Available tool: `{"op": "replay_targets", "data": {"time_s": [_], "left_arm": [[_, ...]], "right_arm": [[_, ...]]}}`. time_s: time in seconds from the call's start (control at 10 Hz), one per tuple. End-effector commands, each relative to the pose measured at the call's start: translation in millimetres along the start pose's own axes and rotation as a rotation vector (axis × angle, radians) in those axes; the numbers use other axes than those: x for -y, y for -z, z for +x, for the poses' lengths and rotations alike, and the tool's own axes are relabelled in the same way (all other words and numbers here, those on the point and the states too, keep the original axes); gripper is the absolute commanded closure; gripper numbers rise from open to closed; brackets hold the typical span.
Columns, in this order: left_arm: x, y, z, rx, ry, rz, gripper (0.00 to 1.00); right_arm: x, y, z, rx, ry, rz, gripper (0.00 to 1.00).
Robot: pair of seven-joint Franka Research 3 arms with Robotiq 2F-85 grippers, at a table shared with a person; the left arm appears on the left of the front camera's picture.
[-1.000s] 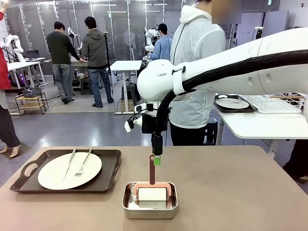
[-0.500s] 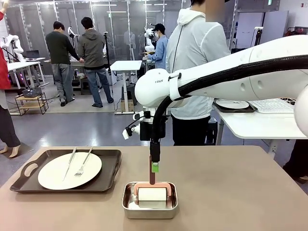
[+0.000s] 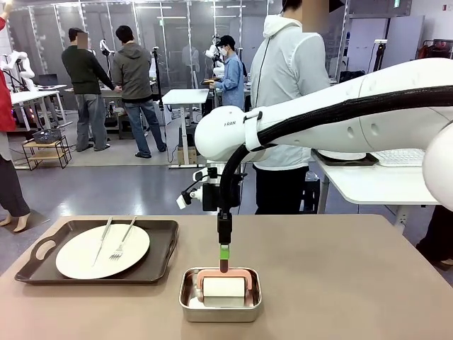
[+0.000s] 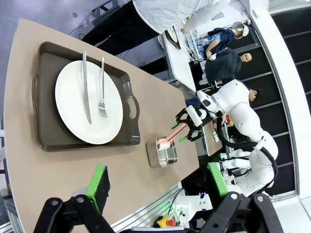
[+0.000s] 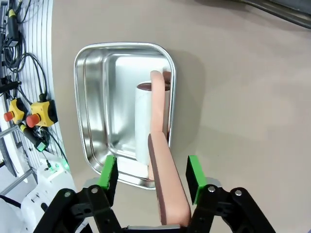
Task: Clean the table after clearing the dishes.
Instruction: When the left (or right) Handle tray is removed, use the left hand (or right hand) to clean the left (or right) side of the table with the Lint Roller.
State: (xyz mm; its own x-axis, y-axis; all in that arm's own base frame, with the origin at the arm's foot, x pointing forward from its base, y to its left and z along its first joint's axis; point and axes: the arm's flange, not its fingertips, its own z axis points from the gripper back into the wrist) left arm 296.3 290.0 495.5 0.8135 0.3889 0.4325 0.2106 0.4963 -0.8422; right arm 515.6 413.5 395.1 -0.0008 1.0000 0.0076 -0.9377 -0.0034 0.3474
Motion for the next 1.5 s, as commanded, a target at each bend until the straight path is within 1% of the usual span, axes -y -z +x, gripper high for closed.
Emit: {"op": "replay_targets", "data": {"time_s": [0.0, 0.5, 0.8, 0.9, 1.0, 1.1, 1.2, 1.3, 1.4], "left_arm": [[2, -2, 0, 0.005, 0.009, -0.009, 0.00], [2, -2, 0, 0.005, 0.009, -0.009, 0.00], [2, -2, 0, 0.005, 0.009, -0.009, 0.00], [2, -2, 0, 0.005, 0.009, -0.009, 0.00], [2, -2, 0, 0.005, 0.009, -0.009, 0.00], [2, -2, 0, 0.005, 0.009, -0.009, 0.00], [2, -2, 0, 0.005, 0.009, -0.009, 0.00], [2, -2, 0, 0.005, 0.009, -0.009, 0.00], [2, -2, 0, 0.005, 0.009, -0.009, 0.00]], "right_arm": [[-3, -1, 6, 0.000, 0.020, 0.023, 0.49], [-5, -7, 3, 0.004, 0.026, 0.016, 1.00], [-10, -19, 0, 0.010, 0.042, -0.002, 1.00], [-16, -30, -2, 0.012, 0.056, -0.022, 1.00], [-28, -49, -5, 0.006, 0.086, -0.039, 0.98], [-51, -82, -14, 0.051, 0.130, -0.085, 0.98], [-68, -105, -28, 0.083, 0.190, -0.115, 0.98], [-80, -121, -48, 0.147, 0.268, -0.133, 0.98], [-87, -130, -74, 0.232, 0.366, -0.145, 0.98]]}}
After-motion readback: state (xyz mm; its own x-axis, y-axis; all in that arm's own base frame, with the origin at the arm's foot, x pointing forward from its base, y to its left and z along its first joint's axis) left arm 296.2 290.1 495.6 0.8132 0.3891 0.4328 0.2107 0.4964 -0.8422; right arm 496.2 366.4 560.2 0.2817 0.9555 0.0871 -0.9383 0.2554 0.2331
